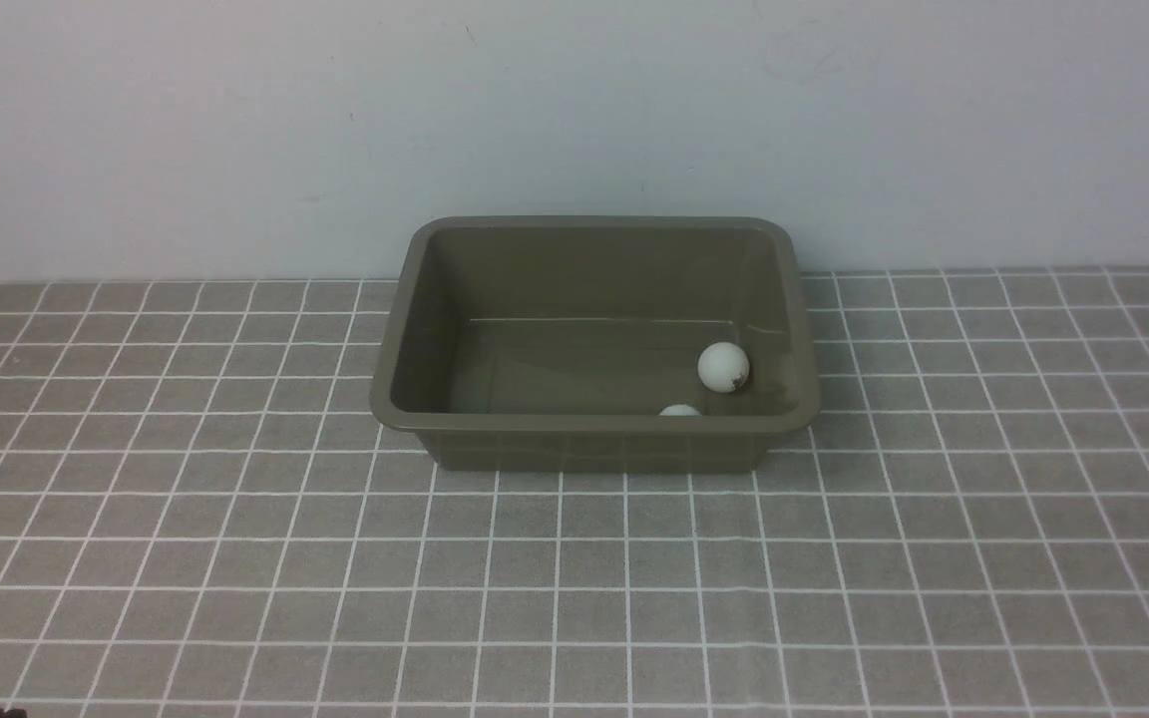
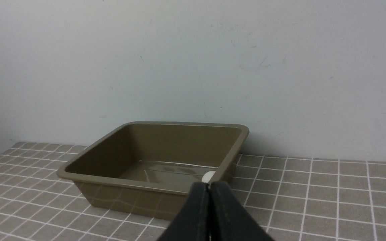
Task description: Put the table tennis balls into the box on the grey coffee tablecloth.
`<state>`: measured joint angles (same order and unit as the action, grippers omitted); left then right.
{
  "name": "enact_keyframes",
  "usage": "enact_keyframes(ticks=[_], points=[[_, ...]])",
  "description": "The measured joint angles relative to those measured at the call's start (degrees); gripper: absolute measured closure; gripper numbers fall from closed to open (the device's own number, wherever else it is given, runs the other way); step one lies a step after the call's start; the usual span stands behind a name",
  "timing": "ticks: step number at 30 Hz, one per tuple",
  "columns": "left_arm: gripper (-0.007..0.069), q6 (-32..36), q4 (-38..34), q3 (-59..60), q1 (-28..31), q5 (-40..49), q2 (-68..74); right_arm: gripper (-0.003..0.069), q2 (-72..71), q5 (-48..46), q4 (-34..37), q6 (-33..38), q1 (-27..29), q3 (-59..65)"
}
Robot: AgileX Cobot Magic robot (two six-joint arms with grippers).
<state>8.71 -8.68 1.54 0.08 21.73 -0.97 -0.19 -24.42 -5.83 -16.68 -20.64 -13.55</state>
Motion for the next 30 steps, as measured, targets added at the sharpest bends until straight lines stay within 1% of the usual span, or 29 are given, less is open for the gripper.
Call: enact_keyframes(ticks=[1, 3, 4, 5, 7, 10, 13, 30], points=[[0.0628, 0.0, 0.0, 0.0, 0.0, 0.0, 0.0, 0.0673, -0.1, 0.1, -0.9, 0.0, 1.1, 0.9], [0.0628, 0.0, 0.0, 0.0, 0.0, 0.0, 0.0, 0.0673, -0.5, 0.2, -2.1, 0.0, 5.0, 2.9], [0.0628, 0.0, 0.0, 0.0, 0.0, 0.0, 0.0, 0.0673, -0.5, 0.2, -2.5, 0.0, 7.8, 4.3], [0.0628, 0.0, 0.0, 0.0, 0.0, 0.0, 0.0, 0.0673, -0.5, 0.2, -2.6, 0.0, 9.0, 4.9], [0.0628, 0.0, 0.0, 0.0, 0.0, 0.0, 0.0, 0.0673, -0.5, 0.2, -3.2, 0.0, 14.3, 8.7], [0.0628, 0.0, 0.0, 0.0, 0.0, 0.0, 0.0, 0.0673, -0.5, -0.1, -3.7, 0.6, 17.6, 13.7], [0.0628, 0.0, -0.1, 0.0, 0.0, 0.0, 0.0, 0.0673, -0.5, 0.8, -4.1, 0.7, 18.3, 14.4], [0.0628, 0.0, -0.1, 0.0, 0.0, 0.0, 0.0, 0.0673, -0.5, 1.2, -4.1, 0.8, 18.3, 14.5]])
